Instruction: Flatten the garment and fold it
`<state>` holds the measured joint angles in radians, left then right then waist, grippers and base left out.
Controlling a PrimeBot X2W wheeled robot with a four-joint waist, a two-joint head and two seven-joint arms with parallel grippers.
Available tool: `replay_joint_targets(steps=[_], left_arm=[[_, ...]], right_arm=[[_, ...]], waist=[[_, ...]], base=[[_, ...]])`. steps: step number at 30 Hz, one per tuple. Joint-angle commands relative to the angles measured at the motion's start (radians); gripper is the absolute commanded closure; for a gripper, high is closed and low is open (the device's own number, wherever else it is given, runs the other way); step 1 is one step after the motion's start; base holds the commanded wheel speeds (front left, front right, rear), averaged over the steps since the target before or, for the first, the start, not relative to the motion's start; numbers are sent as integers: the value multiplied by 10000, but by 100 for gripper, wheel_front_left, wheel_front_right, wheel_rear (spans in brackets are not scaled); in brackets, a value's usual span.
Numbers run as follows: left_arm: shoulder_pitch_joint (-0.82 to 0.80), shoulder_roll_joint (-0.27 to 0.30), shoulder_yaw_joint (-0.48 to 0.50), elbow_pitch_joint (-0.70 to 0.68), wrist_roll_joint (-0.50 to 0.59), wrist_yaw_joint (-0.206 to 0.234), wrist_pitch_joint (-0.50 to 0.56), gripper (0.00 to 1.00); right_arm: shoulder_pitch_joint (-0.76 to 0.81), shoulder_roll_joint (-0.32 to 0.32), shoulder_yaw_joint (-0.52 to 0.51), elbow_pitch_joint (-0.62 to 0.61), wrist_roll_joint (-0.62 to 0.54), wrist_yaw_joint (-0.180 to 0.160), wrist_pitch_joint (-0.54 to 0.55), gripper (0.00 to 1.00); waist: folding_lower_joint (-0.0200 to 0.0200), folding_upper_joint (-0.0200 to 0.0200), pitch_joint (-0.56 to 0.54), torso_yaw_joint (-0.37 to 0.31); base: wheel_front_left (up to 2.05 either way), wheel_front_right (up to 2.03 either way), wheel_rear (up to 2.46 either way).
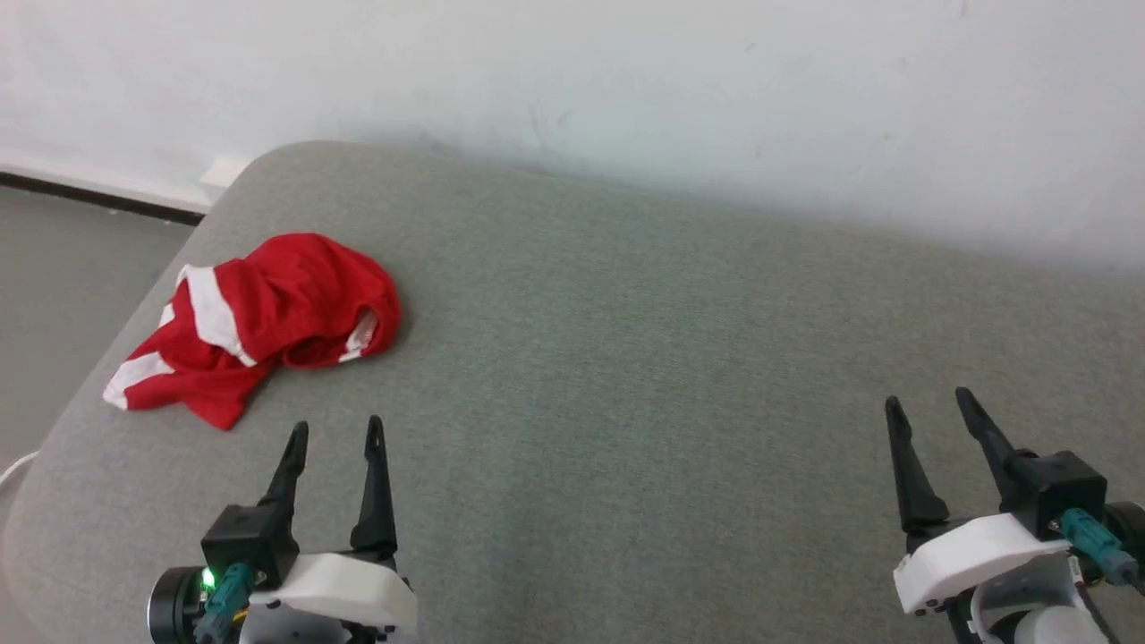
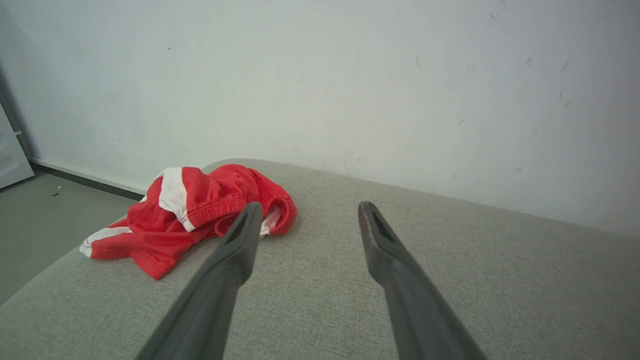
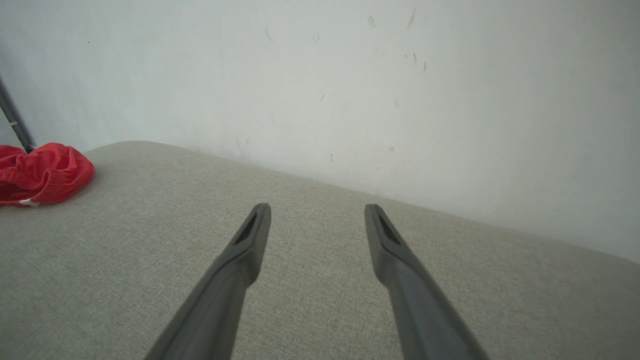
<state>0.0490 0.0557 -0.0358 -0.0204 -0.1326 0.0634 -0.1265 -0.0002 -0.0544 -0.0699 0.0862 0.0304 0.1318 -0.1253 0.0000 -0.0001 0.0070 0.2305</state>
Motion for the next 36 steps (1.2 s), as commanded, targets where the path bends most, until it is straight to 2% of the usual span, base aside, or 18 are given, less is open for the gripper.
replay_joint_targets(steps=[1, 22, 36], left_arm=[[175, -28, -40, -31, -123, 85, -117, 0], [525, -22, -81, 119, -443, 90, -556, 0], [690, -33, -113, 120, -766, 251, -849, 0]], right_arm=[[-170, 22, 45, 72, 3, -6, -100, 0], [-139, 29, 896, 500, 274, -8, -374, 0], [-285, 34, 1060, 684, 310, -9, -524, 0]], waist=[[0, 0, -48, 305], [0, 0, -299, 2140], [0, 0, -233, 2880]], base=[[0, 0, 0], [0, 0, 0], [0, 0, 0]])
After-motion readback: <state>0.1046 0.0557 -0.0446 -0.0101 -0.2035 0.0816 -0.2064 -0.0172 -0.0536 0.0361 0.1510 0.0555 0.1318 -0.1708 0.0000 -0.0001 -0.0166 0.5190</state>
